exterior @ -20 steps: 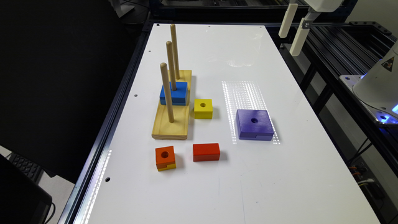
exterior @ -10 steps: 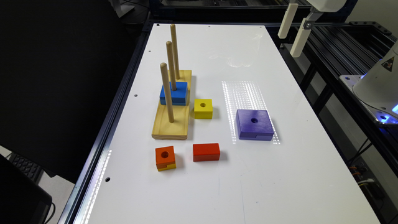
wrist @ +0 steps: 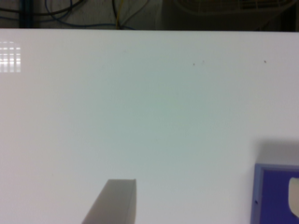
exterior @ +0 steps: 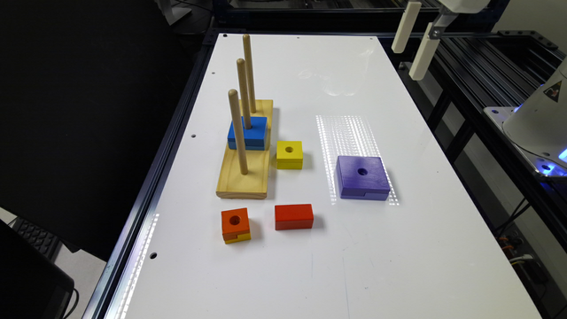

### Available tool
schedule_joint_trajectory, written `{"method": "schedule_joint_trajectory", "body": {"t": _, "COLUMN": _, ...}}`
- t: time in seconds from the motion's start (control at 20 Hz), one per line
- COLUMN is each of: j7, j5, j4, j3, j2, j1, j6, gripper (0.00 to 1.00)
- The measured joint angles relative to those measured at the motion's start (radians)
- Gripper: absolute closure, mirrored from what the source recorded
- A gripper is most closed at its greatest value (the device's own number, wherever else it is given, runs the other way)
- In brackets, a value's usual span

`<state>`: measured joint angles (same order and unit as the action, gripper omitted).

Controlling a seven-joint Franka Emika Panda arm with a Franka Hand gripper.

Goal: Pick up yellow block.

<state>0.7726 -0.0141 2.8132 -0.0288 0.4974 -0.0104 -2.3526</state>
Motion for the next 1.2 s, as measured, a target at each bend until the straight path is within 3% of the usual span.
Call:
{"method": "schedule_joint_trajectory", "body": {"t": 0.5, "j7": 0.033, "j5": -0.0024, "j4": -0.129, "j3": -0.030, "j2": -0.185, "j1": 0.006, "j6": -0.051, "gripper": 0.00}}
{"method": "schedule_joint_trajectory", "body": {"t": 0.95, "j7": 0.040, "j5": -0.0029, "j4": -0.218, "j3": -0.039, "j2": -0.270, "j1": 0.006, "j6": -0.052, "gripper": 0.00}}
{"method": "schedule_joint_trajectory", "body": {"t": 1.2, "j7": 0.067, "j5": -0.0029, "j4": -0.273, "j3": -0.064, "j2": -0.330, "j1": 0.006, "j6": -0.052, "gripper": 0.00}}
